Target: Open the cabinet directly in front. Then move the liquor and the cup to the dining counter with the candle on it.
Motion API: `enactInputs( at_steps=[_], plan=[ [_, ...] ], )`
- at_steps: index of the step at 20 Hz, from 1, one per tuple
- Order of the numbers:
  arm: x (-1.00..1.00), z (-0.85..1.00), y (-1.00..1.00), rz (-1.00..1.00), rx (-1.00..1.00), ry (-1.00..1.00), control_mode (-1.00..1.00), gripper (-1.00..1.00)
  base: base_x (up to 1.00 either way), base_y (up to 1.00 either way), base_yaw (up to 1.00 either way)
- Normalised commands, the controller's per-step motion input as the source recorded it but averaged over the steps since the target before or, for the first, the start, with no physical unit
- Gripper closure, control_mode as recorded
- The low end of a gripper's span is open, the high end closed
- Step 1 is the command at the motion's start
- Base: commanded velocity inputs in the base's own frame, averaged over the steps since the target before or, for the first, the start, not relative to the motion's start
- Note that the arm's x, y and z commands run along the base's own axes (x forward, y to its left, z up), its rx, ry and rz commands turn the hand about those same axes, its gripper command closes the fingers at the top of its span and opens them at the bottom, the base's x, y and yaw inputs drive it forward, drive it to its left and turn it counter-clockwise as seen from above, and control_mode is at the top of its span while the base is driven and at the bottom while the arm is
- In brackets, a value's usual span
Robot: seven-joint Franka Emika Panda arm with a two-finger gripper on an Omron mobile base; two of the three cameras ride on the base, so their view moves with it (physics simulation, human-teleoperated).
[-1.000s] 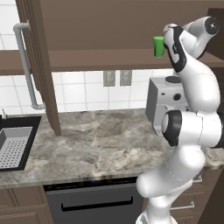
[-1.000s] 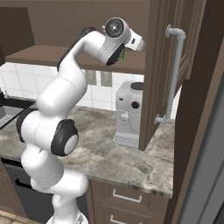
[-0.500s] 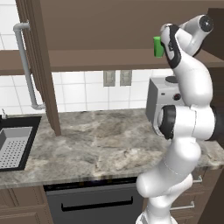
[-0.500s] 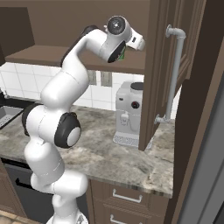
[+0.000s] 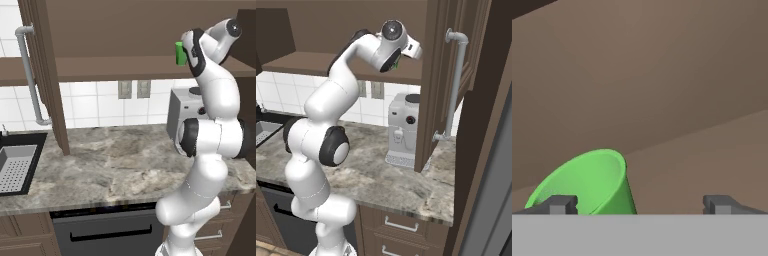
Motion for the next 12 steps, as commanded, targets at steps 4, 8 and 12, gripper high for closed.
enactInputs(
  at_steps=[4,8,12],
  plan=[
    [0.0,-0.25,0.0,0.07,-0.04,0.04,-1.0,-1.0,0.0,0.0,0.0],
    [0.0,-0.18,0.0,0.07,-0.02,0.05,-1.0,-1.0,0.0,0.0,0.0],
    [0.01,-0.07,0.0,0.05,0.0,0.01,-1.0,-1.0,0.0,0.0,0.0]
  ],
)
